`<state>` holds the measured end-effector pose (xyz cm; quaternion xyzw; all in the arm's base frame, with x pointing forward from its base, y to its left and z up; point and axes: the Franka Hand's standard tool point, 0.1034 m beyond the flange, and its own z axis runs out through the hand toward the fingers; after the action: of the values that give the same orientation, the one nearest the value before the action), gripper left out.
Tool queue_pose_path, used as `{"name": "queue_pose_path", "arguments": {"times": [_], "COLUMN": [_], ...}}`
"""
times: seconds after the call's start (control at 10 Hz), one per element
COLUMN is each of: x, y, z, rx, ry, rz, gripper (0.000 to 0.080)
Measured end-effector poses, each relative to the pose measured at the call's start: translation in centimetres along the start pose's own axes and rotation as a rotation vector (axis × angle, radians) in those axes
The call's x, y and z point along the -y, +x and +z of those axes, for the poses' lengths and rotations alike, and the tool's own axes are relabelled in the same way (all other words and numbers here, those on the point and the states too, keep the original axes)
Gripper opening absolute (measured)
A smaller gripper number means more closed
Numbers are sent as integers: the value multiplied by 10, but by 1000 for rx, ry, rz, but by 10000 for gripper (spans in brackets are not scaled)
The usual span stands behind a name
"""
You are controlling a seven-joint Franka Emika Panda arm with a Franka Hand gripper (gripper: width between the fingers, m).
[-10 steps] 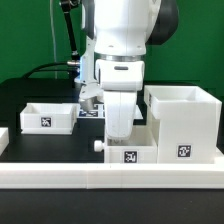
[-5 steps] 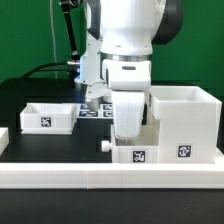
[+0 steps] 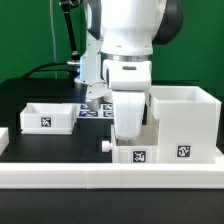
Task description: Assemble drawer
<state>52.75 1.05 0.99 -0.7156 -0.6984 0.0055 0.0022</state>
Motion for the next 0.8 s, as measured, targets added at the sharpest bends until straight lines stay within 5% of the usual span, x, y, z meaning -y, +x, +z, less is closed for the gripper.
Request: {"name": "queue_pose_path", "arguments": {"times": [0.1,0.2,0.4,0.8], "x": [0,1,-2,-15], "y": [0,0,1,-11], "z": [0,-4,-18,-58], "rx": [0,4,11,33], "ry": [0,10,11,-2], "rz": [0,6,14,9], "gripper": [208,208,551,646]}}
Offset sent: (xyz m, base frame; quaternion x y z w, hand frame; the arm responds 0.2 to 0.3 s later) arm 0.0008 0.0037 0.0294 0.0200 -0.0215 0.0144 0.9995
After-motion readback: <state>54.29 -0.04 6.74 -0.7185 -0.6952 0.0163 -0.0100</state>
